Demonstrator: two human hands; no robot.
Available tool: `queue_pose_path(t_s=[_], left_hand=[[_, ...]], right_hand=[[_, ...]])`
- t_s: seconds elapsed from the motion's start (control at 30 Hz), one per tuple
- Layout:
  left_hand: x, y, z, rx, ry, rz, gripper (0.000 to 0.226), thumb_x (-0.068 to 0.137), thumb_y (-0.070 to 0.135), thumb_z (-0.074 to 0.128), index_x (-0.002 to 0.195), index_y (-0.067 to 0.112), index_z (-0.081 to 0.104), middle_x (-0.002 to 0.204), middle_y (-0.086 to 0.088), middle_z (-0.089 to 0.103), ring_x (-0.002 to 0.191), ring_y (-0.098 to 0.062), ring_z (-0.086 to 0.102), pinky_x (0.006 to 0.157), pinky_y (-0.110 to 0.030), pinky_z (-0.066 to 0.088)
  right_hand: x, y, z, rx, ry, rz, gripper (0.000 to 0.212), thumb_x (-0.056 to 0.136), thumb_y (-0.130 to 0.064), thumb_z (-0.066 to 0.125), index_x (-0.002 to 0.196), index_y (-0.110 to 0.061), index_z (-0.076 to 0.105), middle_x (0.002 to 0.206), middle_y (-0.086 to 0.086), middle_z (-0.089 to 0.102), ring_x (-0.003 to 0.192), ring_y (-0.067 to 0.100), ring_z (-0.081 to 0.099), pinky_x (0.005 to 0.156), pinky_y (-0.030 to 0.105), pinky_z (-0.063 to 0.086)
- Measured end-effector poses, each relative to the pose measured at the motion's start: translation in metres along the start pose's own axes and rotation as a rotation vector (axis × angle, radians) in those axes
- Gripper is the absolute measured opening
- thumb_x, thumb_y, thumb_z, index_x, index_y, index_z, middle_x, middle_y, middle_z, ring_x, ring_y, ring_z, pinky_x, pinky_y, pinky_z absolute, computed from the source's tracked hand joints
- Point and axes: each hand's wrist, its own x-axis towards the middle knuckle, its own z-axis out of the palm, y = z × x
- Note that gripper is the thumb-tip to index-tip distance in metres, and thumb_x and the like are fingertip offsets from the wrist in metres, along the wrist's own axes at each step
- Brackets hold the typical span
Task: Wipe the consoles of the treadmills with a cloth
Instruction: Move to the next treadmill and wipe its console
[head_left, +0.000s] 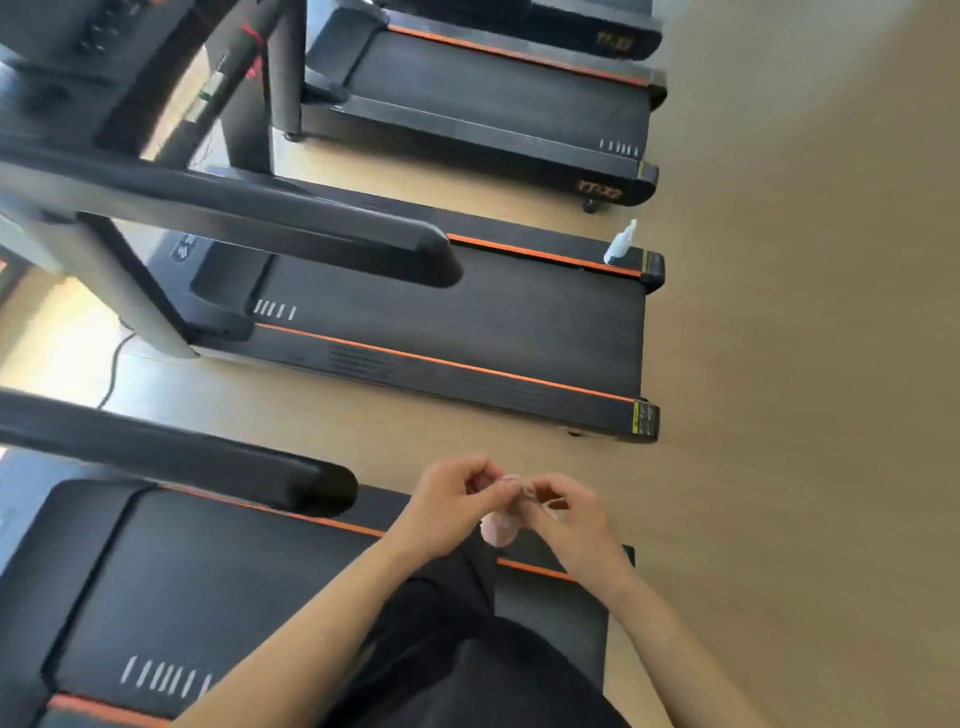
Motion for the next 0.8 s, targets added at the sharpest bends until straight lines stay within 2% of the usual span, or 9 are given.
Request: queue_pose_path(t_s=[0.07, 0.13, 0.2, 0.3, 0.37, 0.47, 0.63, 0.73, 0.8], left_hand=[[0.033, 0.009, 0.003, -0.025, 0.001, -0.017, 0.023, 0.084, 0.048, 0.072, 0.076, 0.026, 0.072, 0.072, -0.002, 0.072, 0.068, -0.008, 0.062, 0.066, -0.035, 0.049], [0.063, 0.021, 0.004, -0.055, -0.013, -0.038, 0.02, 0.091, 0.033, 0.074, 0.074, 0.025, 0.068, 0.07, 0.003, 0.067, 0.065, -0.002, 0.058, 0.064, -0.026, 0.045], [0.093, 0.037, 0.005, -0.086, -0.05, -0.058, 0.02, 0.094, 0.025, 0.073, 0.076, 0.019, 0.066, 0.07, 0.01, 0.063, 0.062, 0.001, 0.054, 0.064, -0.021, 0.042], [0.134, 0.061, 0.003, -0.167, -0.077, -0.042, 0.037, 0.087, 0.04, 0.072, 0.082, 0.004, 0.066, 0.075, 0.001, 0.065, 0.073, -0.008, 0.057, 0.072, -0.028, 0.047], [0.161, 0.079, 0.0, -0.192, -0.046, -0.023, 0.039, 0.084, 0.044, 0.07, 0.081, 0.006, 0.065, 0.076, 0.0, 0.066, 0.074, -0.011, 0.057, 0.073, -0.029, 0.049], [0.204, 0.106, -0.001, -0.181, -0.017, -0.008, 0.03, 0.086, 0.042, 0.068, 0.077, 0.014, 0.063, 0.07, 0.007, 0.062, 0.068, -0.009, 0.053, 0.066, -0.023, 0.045], [0.299, 0.141, -0.007, -0.125, 0.078, -0.029, 0.019, 0.094, 0.03, 0.071, 0.075, 0.027, 0.065, 0.068, 0.009, 0.064, 0.065, -0.01, 0.055, 0.063, -0.023, 0.043], [0.36, 0.166, -0.009, -0.086, 0.147, -0.063, 0.016, 0.096, 0.02, 0.072, 0.084, 0.011, 0.068, 0.067, 0.005, 0.064, 0.063, -0.008, 0.055, 0.061, -0.021, 0.043], [0.395, 0.186, -0.011, -0.077, 0.197, -0.098, 0.022, 0.094, 0.027, 0.072, 0.084, 0.008, 0.067, 0.067, 0.008, 0.061, 0.063, -0.007, 0.051, 0.061, -0.021, 0.042]], right_hand=[[0.027, -0.007, -0.025, -0.019, -0.016, 0.041, 0.007, 0.09, -0.023, 0.078, 0.087, -0.018, 0.074, 0.082, -0.003, 0.074, 0.072, -0.005, 0.062, 0.07, 0.01, 0.045], [0.054, -0.011, -0.05, -0.041, -0.011, 0.075, 0.016, 0.087, -0.03, 0.08, 0.08, -0.02, 0.07, 0.078, 0.001, 0.073, 0.071, 0.007, 0.063, 0.068, 0.019, 0.049], [0.08, -0.022, -0.072, -0.022, -0.009, 0.09, 0.023, 0.087, -0.029, 0.081, 0.075, -0.018, 0.064, 0.073, 0.002, 0.072, 0.064, 0.009, 0.061, 0.061, 0.021, 0.047], [0.115, -0.038, -0.099, 0.111, -0.063, 0.123, 0.026, 0.092, -0.012, 0.075, 0.077, -0.006, 0.054, 0.06, 0.008, 0.067, 0.047, 0.005, 0.054, 0.048, 0.013, 0.04], [0.142, -0.048, -0.114, 0.123, -0.074, 0.122, 0.028, 0.096, -0.009, 0.069, 0.077, -0.006, 0.049, 0.054, 0.006, 0.06, 0.042, 0.004, 0.049, 0.045, 0.011, 0.037], [0.191, -0.063, -0.138, 0.173, -0.125, 0.116, 0.029, 0.101, -0.009, 0.061, 0.078, -0.006, 0.044, 0.05, 0.003, 0.055, 0.041, 0.004, 0.046, 0.043, 0.013, 0.035], [0.295, -0.082, -0.19, 0.181, -0.203, 0.045, 0.029, 0.103, -0.019, 0.058, 0.081, -0.002, 0.052, 0.062, -0.003, 0.055, 0.057, 0.017, 0.049, 0.052, 0.026, 0.035], [0.369, -0.092, -0.232, 0.084, -0.252, -0.027, 0.02, 0.102, -0.015, 0.06, 0.085, -0.005, 0.063, 0.068, -0.005, 0.064, 0.064, 0.01, 0.056, 0.061, 0.027, 0.044], [0.418, -0.1, -0.258, -0.041, -0.284, -0.085, 0.014, 0.099, -0.019, 0.064, 0.085, -0.018, 0.067, 0.077, -0.006, 0.067, 0.071, 0.008, 0.059, 0.069, 0.027, 0.049]])
